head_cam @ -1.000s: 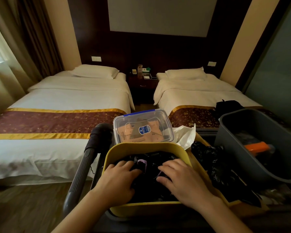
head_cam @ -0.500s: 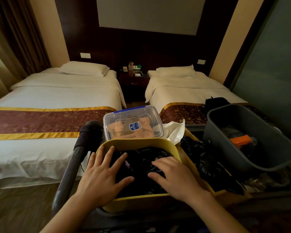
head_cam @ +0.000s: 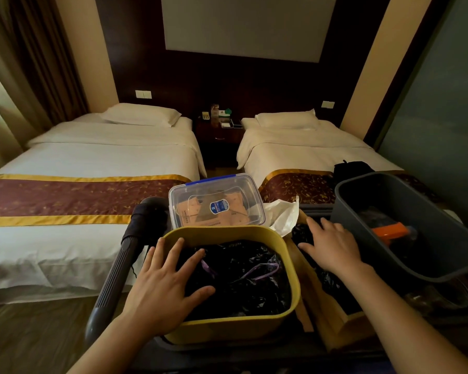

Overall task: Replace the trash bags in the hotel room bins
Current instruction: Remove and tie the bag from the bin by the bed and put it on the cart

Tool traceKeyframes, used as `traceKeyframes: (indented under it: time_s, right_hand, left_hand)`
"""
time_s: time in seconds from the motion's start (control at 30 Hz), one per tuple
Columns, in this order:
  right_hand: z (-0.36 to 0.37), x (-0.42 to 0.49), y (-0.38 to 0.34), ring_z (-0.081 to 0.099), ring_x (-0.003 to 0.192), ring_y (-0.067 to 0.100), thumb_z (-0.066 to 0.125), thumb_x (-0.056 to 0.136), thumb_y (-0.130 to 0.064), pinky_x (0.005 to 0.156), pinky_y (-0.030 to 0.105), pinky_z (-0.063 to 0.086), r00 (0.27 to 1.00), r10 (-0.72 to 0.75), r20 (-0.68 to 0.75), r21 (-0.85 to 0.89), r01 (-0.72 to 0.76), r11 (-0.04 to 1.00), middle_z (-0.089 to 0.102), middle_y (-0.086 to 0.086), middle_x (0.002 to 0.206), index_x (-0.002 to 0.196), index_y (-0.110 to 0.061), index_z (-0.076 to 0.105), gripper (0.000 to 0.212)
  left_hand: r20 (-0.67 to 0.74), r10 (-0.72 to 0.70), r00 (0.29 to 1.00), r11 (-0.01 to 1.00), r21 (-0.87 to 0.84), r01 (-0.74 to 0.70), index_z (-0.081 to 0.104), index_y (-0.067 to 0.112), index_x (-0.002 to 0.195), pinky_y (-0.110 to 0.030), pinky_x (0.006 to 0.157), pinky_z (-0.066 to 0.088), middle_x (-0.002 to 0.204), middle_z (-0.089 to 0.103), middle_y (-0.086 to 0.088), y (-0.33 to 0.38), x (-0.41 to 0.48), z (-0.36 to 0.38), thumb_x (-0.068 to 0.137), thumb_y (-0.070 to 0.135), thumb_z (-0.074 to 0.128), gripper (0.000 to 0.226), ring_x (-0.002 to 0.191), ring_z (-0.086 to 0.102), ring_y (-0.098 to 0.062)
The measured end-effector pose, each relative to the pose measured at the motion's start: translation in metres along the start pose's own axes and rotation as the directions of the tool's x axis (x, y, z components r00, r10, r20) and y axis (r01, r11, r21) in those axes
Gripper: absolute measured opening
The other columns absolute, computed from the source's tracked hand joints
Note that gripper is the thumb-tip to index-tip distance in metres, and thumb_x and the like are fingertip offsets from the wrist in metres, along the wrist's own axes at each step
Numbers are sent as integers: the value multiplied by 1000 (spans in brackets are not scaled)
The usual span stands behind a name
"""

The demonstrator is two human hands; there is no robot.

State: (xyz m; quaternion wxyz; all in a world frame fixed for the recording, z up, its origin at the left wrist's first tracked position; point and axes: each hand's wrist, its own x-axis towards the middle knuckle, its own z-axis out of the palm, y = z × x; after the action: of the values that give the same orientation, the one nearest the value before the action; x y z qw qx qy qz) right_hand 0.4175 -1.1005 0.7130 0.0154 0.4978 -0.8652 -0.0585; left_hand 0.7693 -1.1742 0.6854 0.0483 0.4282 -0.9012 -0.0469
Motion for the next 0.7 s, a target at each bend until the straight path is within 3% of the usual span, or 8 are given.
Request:
traceKeyframes:
  time_s: [0.13,0.3,0.4,0.53,0.63,0.7]
  right_hand:
    - [8,23,-7,42,136,33,53,90,-64,112,53,31,996,-22,86,-36,25,999,46,7,151,156,-28,16,84]
    - [8,38,-9,55,123,25,64,89,-53,101,48,40,991,-31,134,57,24,998,62,0,129,138,-29,45,58]
    - [7,39,-8,58,120,23,68,90,-42,104,45,38,991,-47,125,108,33,994,66,-2,125,132,-28,57,45]
    - [5,33,2,68,96,26,70,90,-25,89,43,51,984,-26,-175,366,90,926,73,0,98,108,-20,72,19]
    - [-9,23,4,68,92,28,72,89,-17,79,35,50,892,75,-446,515,187,836,74,6,98,104,-11,73,17]
    - [-24,14,-2,67,98,29,73,89,-15,81,29,46,833,160,-529,606,239,758,73,13,105,109,-4,72,23]
  left_hand:
    - [10,-3,1000,1000,7,3,-11,59,145,-43,119,-15,164,-15,3,-1,1,0,73,92,-3,80,146,-29,-30]
    - [16,0,1000,1000,2,0,-11,60,145,-42,118,-16,165,-14,3,1,1,-2,72,93,-5,80,146,-30,-30]
    - [21,0,1000,1000,17,-1,-12,58,146,-43,119,-15,165,-15,3,1,1,-3,73,92,-5,81,146,-30,-31]
    - [15,-4,1000,999,33,4,-12,56,147,-43,119,-16,165,-14,3,2,1,-2,76,91,-1,81,146,-29,-31]
    - [11,-7,1000,1000,21,7,-9,55,149,-44,119,-15,165,-12,3,1,0,-1,77,91,2,81,146,-28,-30]
    - [18,-11,1000,999,35,10,-11,54,149,-44,119,-15,165,-14,3,0,0,-2,78,90,2,80,146,-29,-30]
